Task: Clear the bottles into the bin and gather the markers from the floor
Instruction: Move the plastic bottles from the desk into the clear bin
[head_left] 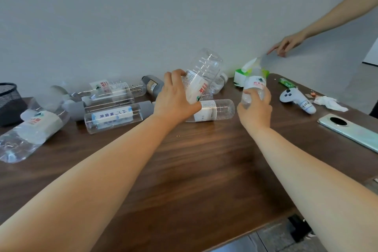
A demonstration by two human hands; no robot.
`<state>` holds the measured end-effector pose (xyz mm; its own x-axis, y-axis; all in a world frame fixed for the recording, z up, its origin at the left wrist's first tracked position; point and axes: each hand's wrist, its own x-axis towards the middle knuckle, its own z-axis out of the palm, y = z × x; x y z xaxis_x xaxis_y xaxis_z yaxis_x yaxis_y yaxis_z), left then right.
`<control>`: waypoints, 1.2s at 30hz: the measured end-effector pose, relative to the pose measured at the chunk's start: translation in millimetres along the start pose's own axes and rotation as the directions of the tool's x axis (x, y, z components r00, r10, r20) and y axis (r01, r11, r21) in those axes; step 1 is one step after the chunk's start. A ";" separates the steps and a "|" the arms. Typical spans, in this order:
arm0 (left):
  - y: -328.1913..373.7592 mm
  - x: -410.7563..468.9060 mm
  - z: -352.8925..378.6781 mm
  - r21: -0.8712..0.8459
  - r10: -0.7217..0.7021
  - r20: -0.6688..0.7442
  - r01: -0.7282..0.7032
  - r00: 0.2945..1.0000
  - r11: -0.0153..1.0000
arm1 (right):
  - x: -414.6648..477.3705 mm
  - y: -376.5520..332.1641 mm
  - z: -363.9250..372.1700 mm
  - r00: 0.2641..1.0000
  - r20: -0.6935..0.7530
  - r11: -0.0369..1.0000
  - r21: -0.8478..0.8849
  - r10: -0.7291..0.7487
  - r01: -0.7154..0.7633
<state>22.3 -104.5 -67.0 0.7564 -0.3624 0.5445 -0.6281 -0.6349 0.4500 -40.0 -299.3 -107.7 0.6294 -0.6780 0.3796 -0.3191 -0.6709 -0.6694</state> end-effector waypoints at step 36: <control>-327.0 -373.1 -386.7 -0.093 -0.768 -0.571 0.906 0.292 0.413 | -446.2 -440.1 259.2 0.040 0.781 0.634 0.474 -0.623 0.612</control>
<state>-125.1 502.2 -143.6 0.5985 0.7711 0.2173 0.4092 -0.5274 0.7446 3.1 376.3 -148.0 0.7775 0.6253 -0.0671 0.5184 -0.6977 -0.4944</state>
